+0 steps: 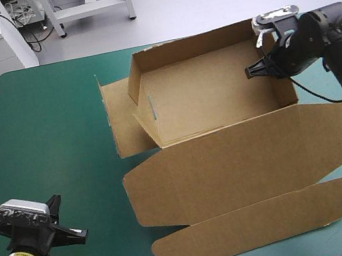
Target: Fold the box
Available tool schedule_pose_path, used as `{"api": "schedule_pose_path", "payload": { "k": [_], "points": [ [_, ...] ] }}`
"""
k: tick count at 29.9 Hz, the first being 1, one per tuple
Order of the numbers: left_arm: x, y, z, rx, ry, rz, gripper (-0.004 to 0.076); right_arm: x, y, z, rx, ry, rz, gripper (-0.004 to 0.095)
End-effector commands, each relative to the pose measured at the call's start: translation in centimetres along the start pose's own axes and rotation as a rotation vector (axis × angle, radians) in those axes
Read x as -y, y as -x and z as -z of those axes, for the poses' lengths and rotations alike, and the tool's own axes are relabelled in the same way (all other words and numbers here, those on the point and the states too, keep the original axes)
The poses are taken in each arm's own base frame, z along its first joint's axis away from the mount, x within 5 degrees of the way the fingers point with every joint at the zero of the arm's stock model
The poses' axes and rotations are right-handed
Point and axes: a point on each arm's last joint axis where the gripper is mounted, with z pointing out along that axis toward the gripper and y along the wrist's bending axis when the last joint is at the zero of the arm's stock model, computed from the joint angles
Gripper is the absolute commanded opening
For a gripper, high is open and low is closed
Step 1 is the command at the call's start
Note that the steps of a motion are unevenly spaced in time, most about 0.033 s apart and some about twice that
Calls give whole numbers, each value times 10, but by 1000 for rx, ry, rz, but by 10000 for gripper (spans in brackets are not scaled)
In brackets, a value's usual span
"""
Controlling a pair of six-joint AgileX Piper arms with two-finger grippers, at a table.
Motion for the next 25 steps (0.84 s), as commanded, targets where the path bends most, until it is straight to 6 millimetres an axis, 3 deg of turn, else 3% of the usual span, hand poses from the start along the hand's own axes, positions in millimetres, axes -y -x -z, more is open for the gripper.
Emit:
{"api": "schedule_pose_path", "payload": {
  "k": [1,6,11,20,25],
  "points": [
    [1,15,3,105,-18,-2,22,2,-8,58,139,-26,-9,-20],
    [2,19,3,146,-31,-4,230,3,-17,87,209,-41,-9,-20],
    [4,24,4,211,-53,-7,455,3,-20,94,225,-43,-7,-20],
    [5,30,6,242,-69,29,423,3,-20,92,216,-36,1,-20],
    [3,53,0,201,-53,28,361,3,-20,92,216,-36,1,-20]
  ]
}}
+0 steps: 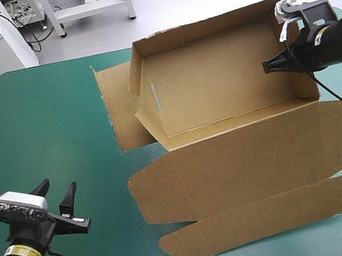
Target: Fold the box
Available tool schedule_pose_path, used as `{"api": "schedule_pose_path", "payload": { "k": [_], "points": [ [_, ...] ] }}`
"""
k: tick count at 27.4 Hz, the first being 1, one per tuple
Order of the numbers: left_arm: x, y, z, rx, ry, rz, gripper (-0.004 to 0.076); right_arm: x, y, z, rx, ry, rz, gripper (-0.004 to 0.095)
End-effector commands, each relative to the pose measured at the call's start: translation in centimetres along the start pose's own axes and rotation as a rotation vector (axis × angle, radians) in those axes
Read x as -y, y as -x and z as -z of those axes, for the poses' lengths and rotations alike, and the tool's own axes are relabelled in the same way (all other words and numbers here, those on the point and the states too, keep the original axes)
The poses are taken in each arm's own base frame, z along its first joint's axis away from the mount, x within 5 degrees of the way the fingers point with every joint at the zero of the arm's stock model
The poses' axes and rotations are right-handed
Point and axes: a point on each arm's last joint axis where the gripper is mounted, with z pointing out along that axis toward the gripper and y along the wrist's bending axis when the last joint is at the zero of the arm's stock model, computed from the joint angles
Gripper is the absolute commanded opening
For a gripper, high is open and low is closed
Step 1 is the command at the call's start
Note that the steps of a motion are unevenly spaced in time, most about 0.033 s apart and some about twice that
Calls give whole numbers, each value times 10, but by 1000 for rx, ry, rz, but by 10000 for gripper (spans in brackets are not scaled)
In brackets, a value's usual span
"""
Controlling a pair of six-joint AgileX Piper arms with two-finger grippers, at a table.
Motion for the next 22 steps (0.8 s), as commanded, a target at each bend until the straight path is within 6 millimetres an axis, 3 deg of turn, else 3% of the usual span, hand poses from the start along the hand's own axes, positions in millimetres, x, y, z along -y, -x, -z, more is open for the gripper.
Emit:
{"api": "schedule_pose_path", "payload": {
  "k": [1,9,14,18,19,22],
  "points": [
    [0,33,-8,50,-2,-6,353,1,0,21,52,6,-6,-20],
    [-4,89,-56,-135,86,39,346,0,0,21,52,16,-10,-20],
    [-5,108,-95,-182,111,50,346,-1,0,21,52,18,-10,-20],
    [-30,109,-115,-212,187,173,346,-1,0,21,52,18,-10,-20],
    [-48,104,-122,-223,215,251,346,-1,0,21,52,20,-5,-20],
    [-74,92,-134,-251,178,374,346,-1,0,21,52,20,5,-20]
  ]
}}
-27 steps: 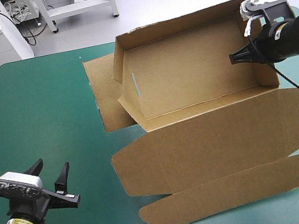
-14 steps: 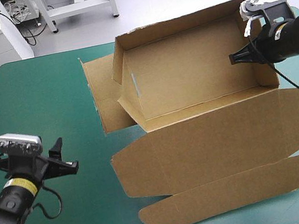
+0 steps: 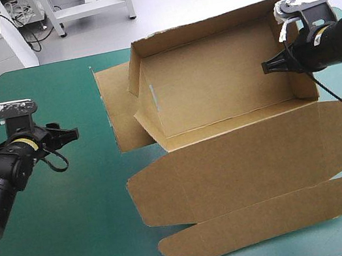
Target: Fold the box
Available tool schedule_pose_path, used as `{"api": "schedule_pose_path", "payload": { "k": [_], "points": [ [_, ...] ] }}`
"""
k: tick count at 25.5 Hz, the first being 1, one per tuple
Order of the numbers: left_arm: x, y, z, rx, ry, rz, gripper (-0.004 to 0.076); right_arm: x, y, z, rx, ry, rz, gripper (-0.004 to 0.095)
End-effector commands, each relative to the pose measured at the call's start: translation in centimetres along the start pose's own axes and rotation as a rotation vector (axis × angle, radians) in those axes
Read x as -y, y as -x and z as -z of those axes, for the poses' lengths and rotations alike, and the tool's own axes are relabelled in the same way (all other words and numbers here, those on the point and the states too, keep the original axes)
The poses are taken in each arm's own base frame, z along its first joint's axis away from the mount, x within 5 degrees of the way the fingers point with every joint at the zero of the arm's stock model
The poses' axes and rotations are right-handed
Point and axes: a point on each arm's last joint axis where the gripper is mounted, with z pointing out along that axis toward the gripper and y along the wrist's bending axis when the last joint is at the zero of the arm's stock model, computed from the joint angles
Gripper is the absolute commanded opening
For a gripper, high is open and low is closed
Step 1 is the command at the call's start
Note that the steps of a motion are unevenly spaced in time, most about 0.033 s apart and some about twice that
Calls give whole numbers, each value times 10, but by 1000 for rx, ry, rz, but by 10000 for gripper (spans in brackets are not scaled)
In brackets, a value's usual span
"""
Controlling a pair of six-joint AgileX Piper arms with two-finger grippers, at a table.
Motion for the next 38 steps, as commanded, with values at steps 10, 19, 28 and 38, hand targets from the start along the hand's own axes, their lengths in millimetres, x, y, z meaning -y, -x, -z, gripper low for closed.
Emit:
{"api": "schedule_pose_path", "payload": {
  "k": [10,19,28,38],
  "points": [
    [8,-3,-72,-71,-573,161,346,-1,0,21,51,18,-3,-20],
    [56,-6,-73,-52,-729,122,346,-1,1,18,45,18,-3,-20],
    [74,6,-43,24,-1009,155,346,0,4,2,8,8,1,-20],
    [74,25,-1,178,-1090,217,346,0,5,-7,-12,7,2,-20]
  ]
}}
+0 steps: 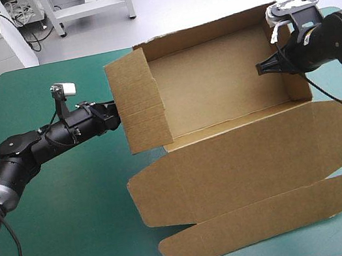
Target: Fold the box
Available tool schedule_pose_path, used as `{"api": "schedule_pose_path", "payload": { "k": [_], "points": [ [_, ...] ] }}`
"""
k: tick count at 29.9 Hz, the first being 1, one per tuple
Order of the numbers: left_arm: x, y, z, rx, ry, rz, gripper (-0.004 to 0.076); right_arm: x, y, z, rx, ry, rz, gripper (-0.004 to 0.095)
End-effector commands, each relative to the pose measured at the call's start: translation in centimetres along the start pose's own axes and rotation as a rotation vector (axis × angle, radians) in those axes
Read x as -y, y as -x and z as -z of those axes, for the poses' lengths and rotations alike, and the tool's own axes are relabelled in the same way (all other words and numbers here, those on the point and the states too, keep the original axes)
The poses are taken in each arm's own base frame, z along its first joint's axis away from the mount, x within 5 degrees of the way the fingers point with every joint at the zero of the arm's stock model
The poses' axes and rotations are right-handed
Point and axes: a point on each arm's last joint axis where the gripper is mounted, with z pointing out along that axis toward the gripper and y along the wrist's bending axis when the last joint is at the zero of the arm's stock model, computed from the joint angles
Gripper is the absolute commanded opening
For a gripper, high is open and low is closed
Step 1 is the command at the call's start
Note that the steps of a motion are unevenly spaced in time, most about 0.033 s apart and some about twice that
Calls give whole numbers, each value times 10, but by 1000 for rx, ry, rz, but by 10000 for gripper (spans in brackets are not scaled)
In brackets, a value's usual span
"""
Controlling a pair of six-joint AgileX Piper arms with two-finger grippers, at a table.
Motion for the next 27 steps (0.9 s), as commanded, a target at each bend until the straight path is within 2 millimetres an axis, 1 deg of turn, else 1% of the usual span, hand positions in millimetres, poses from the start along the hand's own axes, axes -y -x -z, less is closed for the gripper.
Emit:
{"api": "schedule_pose_path", "payload": {
  "k": [1,7,10,14,17,23,27],
  "points": [
    [28,17,9,108,-121,10,346,1,1,20,49,-2,-5,-20],
    [42,21,13,119,-242,24,346,1,1,20,49,-4,3,-20],
    [48,27,14,119,-268,42,346,1,1,20,48,-4,3,-20],
    [60,33,19,129,-303,6,346,1,1,20,48,-4,3,-20],
    [66,33,20,131,-309,-6,347,1,1,20,48,-4,3,-20],
    [68,29,17,99,-308,-13,347,1,1,20,48,-4,3,-20],
    [58,27,14,63,-197,31,346,-1,1,20,50,12,0,-18]
  ]
}}
